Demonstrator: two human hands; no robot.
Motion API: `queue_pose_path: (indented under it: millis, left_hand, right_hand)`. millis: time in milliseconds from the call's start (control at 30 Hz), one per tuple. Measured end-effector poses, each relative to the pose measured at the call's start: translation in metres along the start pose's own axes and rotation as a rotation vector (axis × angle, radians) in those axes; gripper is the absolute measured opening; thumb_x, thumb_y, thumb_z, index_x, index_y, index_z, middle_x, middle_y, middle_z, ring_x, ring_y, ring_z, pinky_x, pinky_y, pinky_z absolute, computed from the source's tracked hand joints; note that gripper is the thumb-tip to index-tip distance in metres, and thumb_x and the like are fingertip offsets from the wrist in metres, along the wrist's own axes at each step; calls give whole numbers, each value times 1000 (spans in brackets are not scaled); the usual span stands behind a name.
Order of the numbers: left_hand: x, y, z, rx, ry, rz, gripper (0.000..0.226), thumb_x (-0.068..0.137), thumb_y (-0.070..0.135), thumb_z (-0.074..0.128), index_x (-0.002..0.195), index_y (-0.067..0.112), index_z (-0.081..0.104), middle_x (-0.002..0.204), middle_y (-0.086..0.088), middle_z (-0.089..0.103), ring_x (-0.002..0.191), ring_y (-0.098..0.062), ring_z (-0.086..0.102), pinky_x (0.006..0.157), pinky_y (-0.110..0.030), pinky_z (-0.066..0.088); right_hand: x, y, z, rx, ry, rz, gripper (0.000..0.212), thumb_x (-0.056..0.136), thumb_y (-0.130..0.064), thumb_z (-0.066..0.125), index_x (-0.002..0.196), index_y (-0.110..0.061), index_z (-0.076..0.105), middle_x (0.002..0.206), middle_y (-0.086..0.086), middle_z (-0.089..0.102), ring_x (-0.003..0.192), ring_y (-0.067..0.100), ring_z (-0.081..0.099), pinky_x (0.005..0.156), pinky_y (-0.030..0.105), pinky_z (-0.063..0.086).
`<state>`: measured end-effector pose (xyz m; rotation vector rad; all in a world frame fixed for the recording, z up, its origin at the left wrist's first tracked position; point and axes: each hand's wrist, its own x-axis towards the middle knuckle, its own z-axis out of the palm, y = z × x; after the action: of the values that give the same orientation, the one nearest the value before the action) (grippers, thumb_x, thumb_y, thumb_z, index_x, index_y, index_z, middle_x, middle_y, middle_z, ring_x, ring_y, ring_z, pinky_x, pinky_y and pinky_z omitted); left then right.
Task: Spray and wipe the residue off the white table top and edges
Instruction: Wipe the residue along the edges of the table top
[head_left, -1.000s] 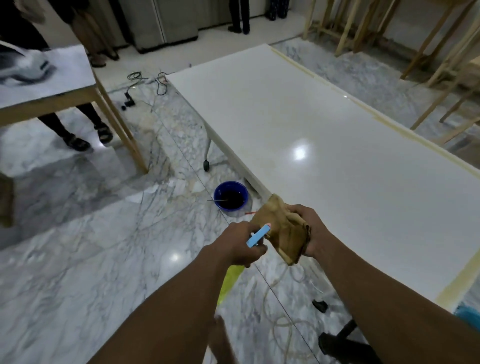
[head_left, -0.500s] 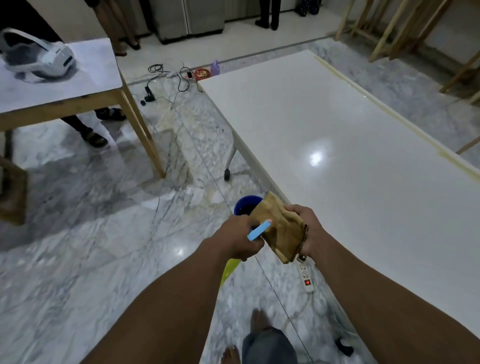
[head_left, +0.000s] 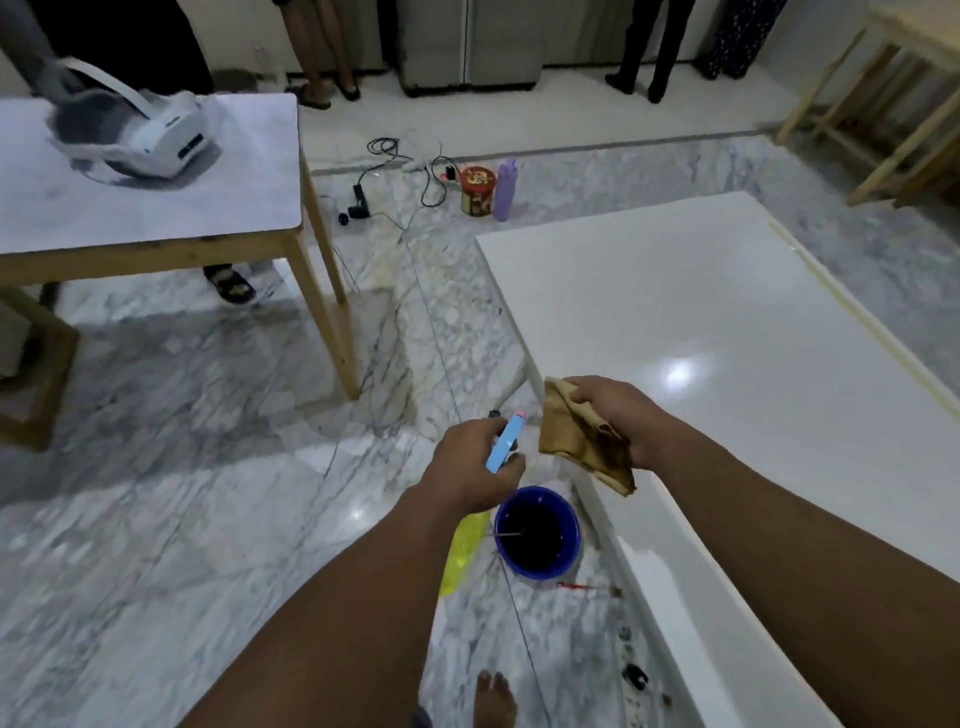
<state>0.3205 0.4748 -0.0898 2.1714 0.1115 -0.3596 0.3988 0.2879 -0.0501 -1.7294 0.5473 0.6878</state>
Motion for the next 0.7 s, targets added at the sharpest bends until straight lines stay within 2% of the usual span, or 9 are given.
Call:
queue_pose_path:
  millis: [167, 233, 267, 333, 367, 433, 533, 633, 700]
  left_hand:
    - [96, -31, -28, -25, 90, -2, 16, 89, 26, 68, 87, 10, 64, 67, -5, 60, 60, -28, 62, 63, -46, 58]
    - [137, -49, -41, -10, 108, 9, 18, 91, 27, 68, 89, 10, 64, 66, 0, 55, 55, -18, 50, 57, -38, 45]
    - [154, -58, -46, -1, 106, 8, 19, 91, 28, 68, 90, 10, 64, 68, -1, 55, 56, -16, 47, 58, -34, 41]
    - [185, -76, -57, 4, 84, -2, 18, 91, 30, 67, 89, 13, 62, 74, -5, 58, 60, -16, 47, 59, -30, 38]
    - [198, -85, -63, -3, 71, -2, 17, 91, 31, 67, 87, 16, 60, 76, -5, 58, 62, -15, 48, 60, -29, 37]
    - [224, -101, -73, -17, 64, -1, 15, 90, 32, 66, 85, 24, 55, 80, -2, 57, 68, -16, 49, 63, -28, 37]
    - [270, -132, -89, 14, 85, 12, 16, 93, 34, 66, 87, 29, 51, 84, 2, 53, 76, -16, 49, 60, -22, 31]
    - [306, -158, -97, 28, 83, 18, 19, 93, 34, 65, 84, 30, 49, 83, 3, 50, 74, -16, 49, 59, -23, 31]
    - [318, -170, -101, 31, 74, 10, 19, 92, 34, 66, 83, 32, 49, 81, 3, 50, 72, -17, 49, 59, -25, 32]
  right_hand:
    - [104, -93, 26, -262, 100, -191, 34, 89, -15, 53, 117, -25, 70, 119, 2, 65, 100, 20, 63, 74, 28, 54]
    - [148, -125, 41, -298, 168, -253, 28, 91, -26, 57, 117, -26, 69, 118, 2, 65, 98, 19, 63, 61, 21, 53]
    - [170, -139, 49, -345, 222, -301, 29, 92, -32, 59, 119, -26, 68, 119, 2, 65, 101, 19, 64, 64, 21, 54]
    - [215, -160, 66, -576, 375, -441, 35, 93, -31, 55, 126, -26, 64, 123, 4, 64, 111, 25, 61, 83, 29, 50]
    - [236, -170, 76, -710, 460, -517, 38, 93, -25, 53, 129, -25, 61, 123, 8, 62, 113, 29, 59, 86, 33, 47]
    - [276, -186, 99, -911, 575, -640, 44, 91, -18, 51, 134, -25, 56, 118, 15, 55, 109, 36, 55, 83, 39, 45]
    - [342, -198, 137, -1200, 546, -729, 47, 91, -18, 54, 138, -22, 52, 119, 18, 49, 108, 39, 50, 82, 45, 46]
    - [387, -189, 154, -1499, 585, -753, 47, 80, -16, 65, 126, -19, 59, 119, 19, 51, 100, 40, 50, 74, 46, 45]
    - [398, -186, 153, -1534, 642, -762, 46, 75, -16, 66, 121, -16, 61, 117, 20, 53, 95, 41, 50, 70, 45, 45]
